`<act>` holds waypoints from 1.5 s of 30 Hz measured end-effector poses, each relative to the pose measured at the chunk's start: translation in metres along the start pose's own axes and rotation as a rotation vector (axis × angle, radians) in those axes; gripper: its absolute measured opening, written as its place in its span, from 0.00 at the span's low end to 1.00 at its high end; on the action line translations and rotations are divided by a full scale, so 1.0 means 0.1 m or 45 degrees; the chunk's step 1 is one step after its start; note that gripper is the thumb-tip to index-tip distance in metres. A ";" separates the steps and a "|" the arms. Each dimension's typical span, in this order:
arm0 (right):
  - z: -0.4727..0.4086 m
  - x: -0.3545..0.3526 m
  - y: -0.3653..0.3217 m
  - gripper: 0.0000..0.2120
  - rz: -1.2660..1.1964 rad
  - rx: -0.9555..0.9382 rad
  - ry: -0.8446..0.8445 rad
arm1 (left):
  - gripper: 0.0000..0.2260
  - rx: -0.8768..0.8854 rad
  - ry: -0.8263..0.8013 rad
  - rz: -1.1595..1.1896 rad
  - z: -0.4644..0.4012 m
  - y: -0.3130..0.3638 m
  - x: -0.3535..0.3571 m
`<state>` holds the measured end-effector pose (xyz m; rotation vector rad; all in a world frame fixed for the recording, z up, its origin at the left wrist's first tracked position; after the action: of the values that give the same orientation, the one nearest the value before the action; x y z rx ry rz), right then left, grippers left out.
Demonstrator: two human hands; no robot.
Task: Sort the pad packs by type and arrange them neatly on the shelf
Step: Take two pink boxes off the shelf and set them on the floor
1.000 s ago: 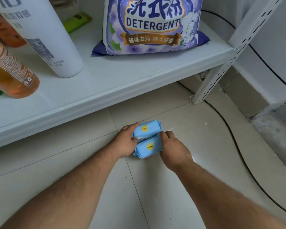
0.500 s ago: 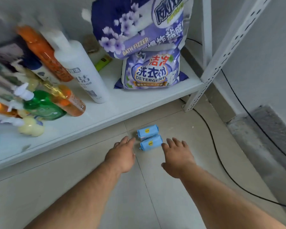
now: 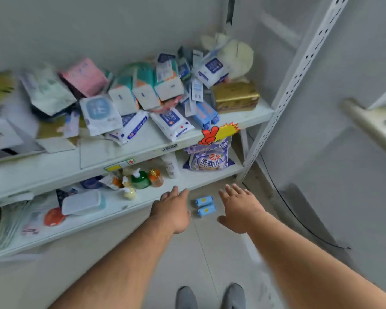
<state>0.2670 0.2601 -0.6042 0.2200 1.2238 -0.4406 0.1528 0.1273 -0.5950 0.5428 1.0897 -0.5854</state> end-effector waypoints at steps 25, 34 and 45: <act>1.76 -4.36 -1.59 0.42 0.057 -0.368 0.796 | 0.31 -0.060 0.890 -0.005 2.49 -0.54 -4.14; 1.58 -5.14 -2.10 0.41 0.080 -0.327 0.938 | 0.32 0.029 1.067 -0.033 2.54 -0.96 -5.03; 1.00 -5.76 -2.33 0.37 -0.003 -0.135 1.101 | 0.31 -0.127 1.287 0.108 2.15 -1.81 -5.79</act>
<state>0.0949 0.1311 -0.0128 0.3338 2.0874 -0.2788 -0.0290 -0.0498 -0.0038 0.8209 2.0193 -0.1455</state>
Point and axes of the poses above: each hand's wrist, its own z-axis away from the middle knuckle, its own x-axis out of the palm, y = z × x, the point moved 8 cm from there along -z, towards the middle knuckle, and after that the axes turned 13 degrees about y, right-handed, at the moved point
